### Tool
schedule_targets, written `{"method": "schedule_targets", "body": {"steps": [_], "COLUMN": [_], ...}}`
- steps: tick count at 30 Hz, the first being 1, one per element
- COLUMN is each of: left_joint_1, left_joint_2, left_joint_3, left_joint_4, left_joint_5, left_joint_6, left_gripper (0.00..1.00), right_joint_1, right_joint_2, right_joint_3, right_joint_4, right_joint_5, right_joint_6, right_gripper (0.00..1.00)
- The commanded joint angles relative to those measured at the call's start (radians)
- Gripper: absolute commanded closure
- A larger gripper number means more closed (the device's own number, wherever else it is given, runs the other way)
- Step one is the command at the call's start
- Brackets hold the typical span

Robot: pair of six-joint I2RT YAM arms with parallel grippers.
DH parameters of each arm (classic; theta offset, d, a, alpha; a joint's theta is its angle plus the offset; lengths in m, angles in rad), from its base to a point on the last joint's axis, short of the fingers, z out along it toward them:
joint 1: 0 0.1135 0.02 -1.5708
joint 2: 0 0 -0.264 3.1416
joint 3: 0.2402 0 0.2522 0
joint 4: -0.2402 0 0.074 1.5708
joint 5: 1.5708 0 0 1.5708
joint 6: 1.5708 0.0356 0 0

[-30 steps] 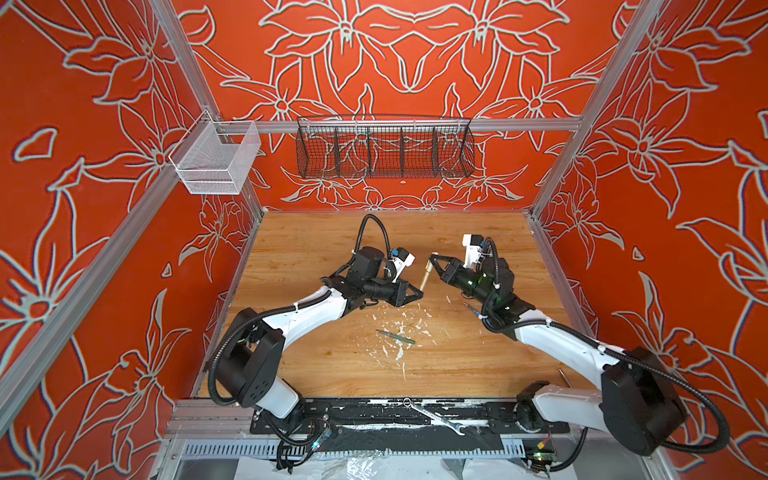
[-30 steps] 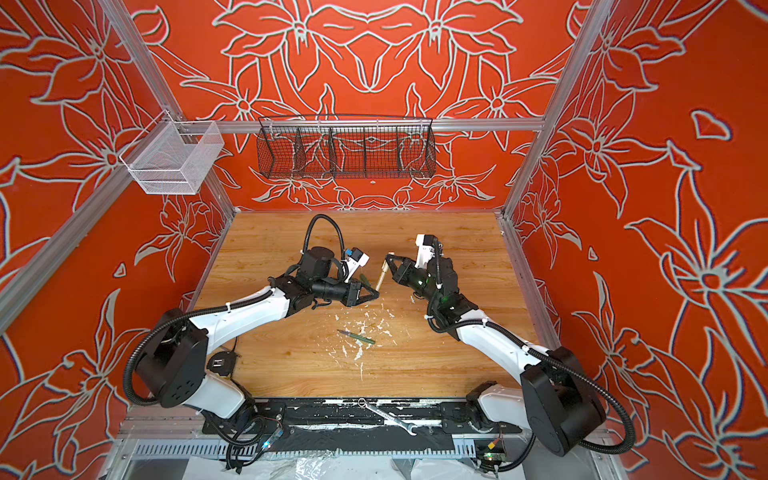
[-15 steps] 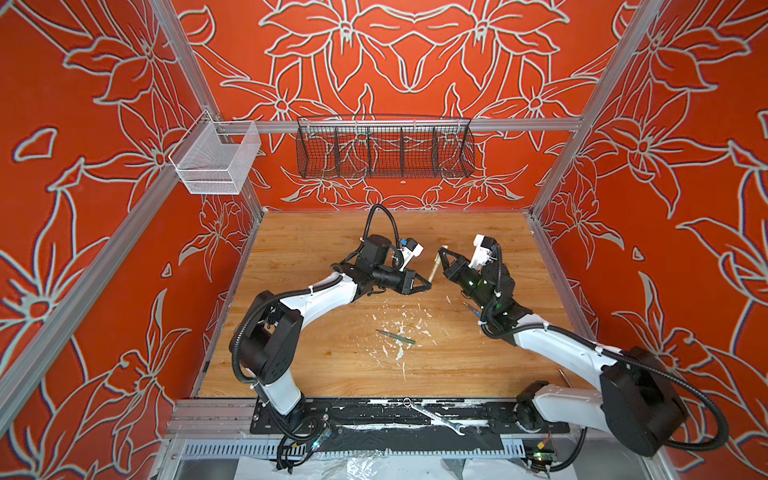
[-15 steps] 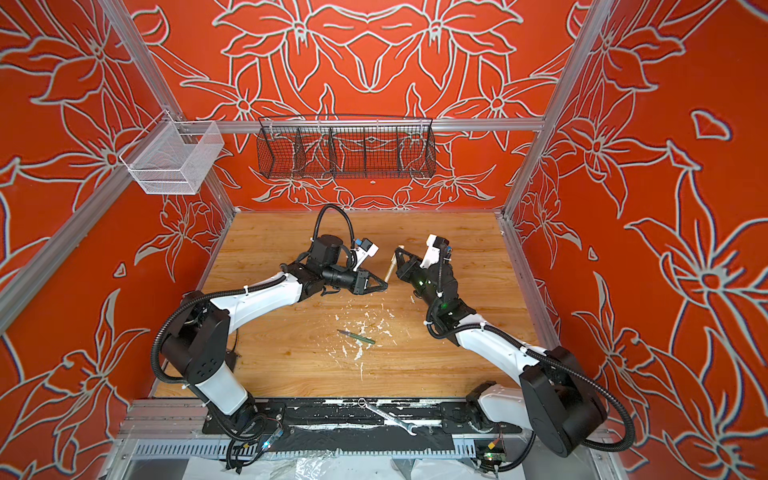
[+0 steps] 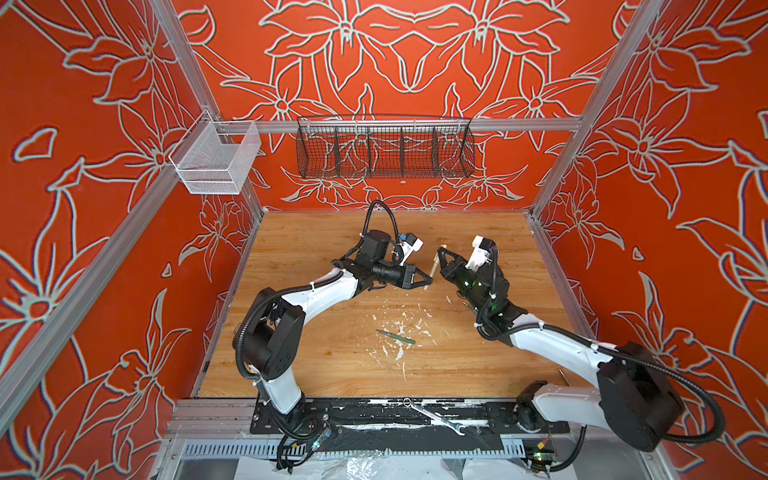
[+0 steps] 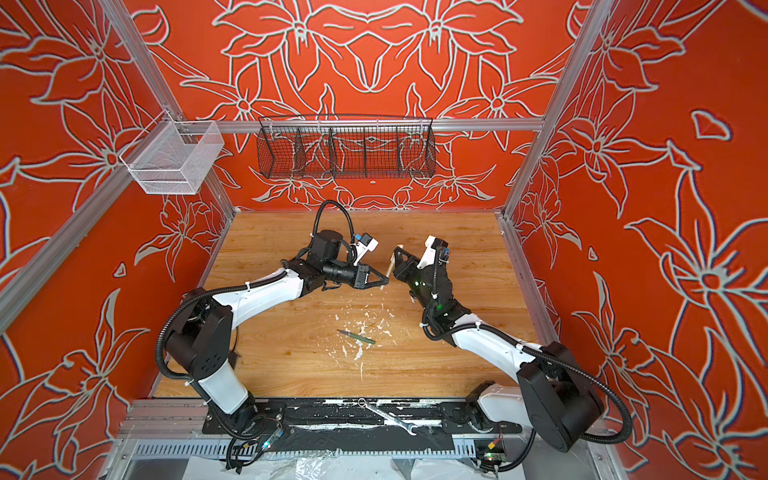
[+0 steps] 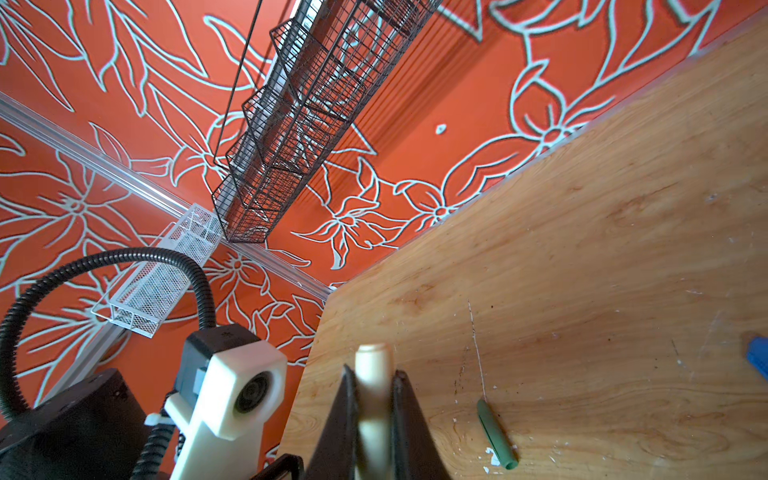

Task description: Insert the pens into the pen caps

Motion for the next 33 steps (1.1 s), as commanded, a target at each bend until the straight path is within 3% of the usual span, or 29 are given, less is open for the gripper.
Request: {"method": "schedule_targets", "body": {"steps": [1,7,9,11,13,20,23,27,31,33], "left_joint_1": [0.084,0.075,0.074,0.073,0.069,0.044,0.044,0.051,0.103,0.127], "left_joint_2": [-0.016,-0.130,-0.161,-0.183,-0.202,-0.272,-0.367,-0.511,-0.625,-0.678], "left_joint_3": [0.052,-0.077,-0.104,-0.130,-0.143,-0.193,-0.234,-0.268,-0.292,-0.308], "left_joint_4": [0.226,0.145,0.133,0.129,0.118,0.052,-0.061,-0.294,-0.450,-0.485], "left_joint_5": [-0.189,-0.221,-0.218,-0.218,-0.220,-0.259,-0.356,-0.594,-0.767,-0.812], "left_joint_6": [-0.031,0.030,0.037,0.033,0.026,0.037,0.068,0.130,0.135,0.128], "left_gripper": [1.00,1.00,0.84,0.77,0.60,0.25,0.17,0.06,0.00,0.03], "right_joint_1": [0.084,0.015,0.004,-0.003,-0.008,-0.030,-0.065,-0.119,-0.184,-0.223], "right_joint_2": [-0.047,-0.050,-0.042,-0.034,-0.023,-0.010,-0.007,0.016,0.062,0.084], "right_joint_3": [0.023,0.102,0.117,0.137,0.160,0.196,0.251,0.348,0.462,0.501], "right_joint_4": [-0.279,-0.387,-0.396,-0.411,-0.441,-0.496,-0.629,-0.834,-1.031,-1.084], "right_joint_5": [-0.250,-0.311,-0.328,-0.346,-0.352,-0.368,-0.376,-0.393,-0.358,-0.339], "right_joint_6": [-0.048,-0.101,-0.109,-0.125,-0.143,-0.177,-0.258,-0.405,-0.540,-0.582], "right_gripper": [1.00,1.00,1.00,1.00,1.00,1.00,1.00,1.00,1.00,1.00]}}
